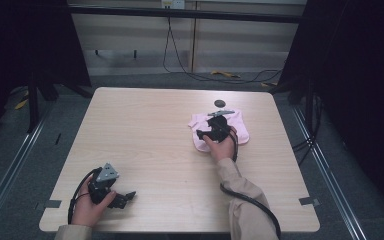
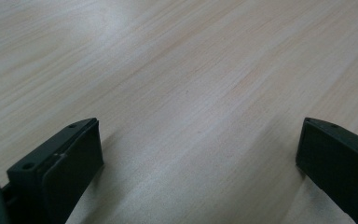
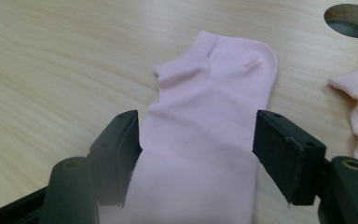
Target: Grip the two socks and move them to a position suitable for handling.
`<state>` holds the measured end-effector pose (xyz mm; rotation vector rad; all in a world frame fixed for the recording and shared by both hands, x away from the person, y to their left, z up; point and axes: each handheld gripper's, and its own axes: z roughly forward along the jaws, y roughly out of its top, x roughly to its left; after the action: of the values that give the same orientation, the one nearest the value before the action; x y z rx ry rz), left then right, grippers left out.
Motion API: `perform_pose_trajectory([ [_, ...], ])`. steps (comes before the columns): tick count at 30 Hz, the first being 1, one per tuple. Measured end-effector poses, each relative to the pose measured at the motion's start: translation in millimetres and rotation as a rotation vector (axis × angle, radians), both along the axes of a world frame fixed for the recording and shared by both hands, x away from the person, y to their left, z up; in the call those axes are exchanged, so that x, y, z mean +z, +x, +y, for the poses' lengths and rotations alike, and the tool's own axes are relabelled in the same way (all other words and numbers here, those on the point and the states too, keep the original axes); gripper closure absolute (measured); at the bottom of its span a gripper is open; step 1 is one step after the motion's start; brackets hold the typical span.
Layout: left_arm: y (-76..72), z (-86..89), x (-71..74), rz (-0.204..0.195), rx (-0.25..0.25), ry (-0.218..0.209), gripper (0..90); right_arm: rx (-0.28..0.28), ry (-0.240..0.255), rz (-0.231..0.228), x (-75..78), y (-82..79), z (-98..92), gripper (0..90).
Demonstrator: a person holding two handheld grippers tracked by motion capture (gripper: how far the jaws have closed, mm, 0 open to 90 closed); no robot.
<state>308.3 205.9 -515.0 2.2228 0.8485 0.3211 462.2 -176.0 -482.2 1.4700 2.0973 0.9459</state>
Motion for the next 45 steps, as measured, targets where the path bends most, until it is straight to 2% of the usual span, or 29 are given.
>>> perform_pose_trajectory([
  [4, -0.1, -0.3, -0.2, 0.005, -0.009, -0.006, 0.0, -0.045, -0.037, 0.007, -4.3, 12.8, 12.4, 31.0],
  [6, -0.1, -0.4, -0.2, 0.005, -0.009, -0.006, 0.0, -0.079, -0.037, 0.023, -6.7, 16.6, 17.4, 29.2],
  [9, -0.1, -0.5, -0.3, 0.005, -0.01, -0.007, 0.0, -0.065, -0.059, 0.046, -14.0, 19.9, 24.2, 34.4],
  [10, -0.2, -0.4, -0.3, 0.005, -0.01, -0.007, 0.0, -0.062, -0.082, 0.061, -17.4, 20.0, 26.1, 35.3],
  [12, -0.2, -0.4, -0.3, 0.005, -0.011, -0.007, 0.0, -0.079, -0.083, 0.038, -20.2, 18.3, 27.2, 38.1],
  [13, -0.2, -0.4, -0.2, 0.005, -0.011, -0.007, 0.0, -0.083, -0.08, 0.034, -20.3, 17.5, 27.1, 43.4],
  [15, -0.2, -0.5, -0.3, 0.005, -0.01, -0.007, 0.0, -0.072, -0.074, 0.041, -17.7, 16.3, 24.5, 68.6],
  [18, -0.2, -0.5, -0.3, 0.005, -0.01, -0.007, 0.0, -0.065, -0.02, 0.072, -15.9, 16.6, 16.7, 82.6],
  [20, -0.2, -0.5, -0.3, 0.005, -0.01, -0.007, 0.0, -0.067, 0.016, 0.075, -15.5, 15.3, 11.0, 84.1],
  [25, -0.2, -0.4, -0.3, 0.005, -0.01, -0.007, 0.0, -0.037, 0.012, 0.053, -10.7, 8.7, -0.8, 85.1],
  [31, -0.2, -0.5, -0.3, 0.005, -0.01, -0.007, 0.0, 0.039, 0.052, 0.013, 6.3, -5.9, -6.9, 85.3],
  [37, -0.2, -0.4, -0.2, 0.006, -0.01, -0.007, 0.0, 0.186, 0.1, -0.024, 30.9, -28.4, 2.3, 85.5],
  [42, -0.2, -0.5, -0.2, 0.005, -0.01, -0.006, 0.0, 0.335, 0.116, -0.064, 53.0, -61.6, 18.8, 85.5],
  [45, -0.2, -0.5, -0.2, 0.005, -0.01, -0.006, 0.0, 0.422, 0.168, -0.053, 50.9, -87.4, 24.7, 84.4],
])
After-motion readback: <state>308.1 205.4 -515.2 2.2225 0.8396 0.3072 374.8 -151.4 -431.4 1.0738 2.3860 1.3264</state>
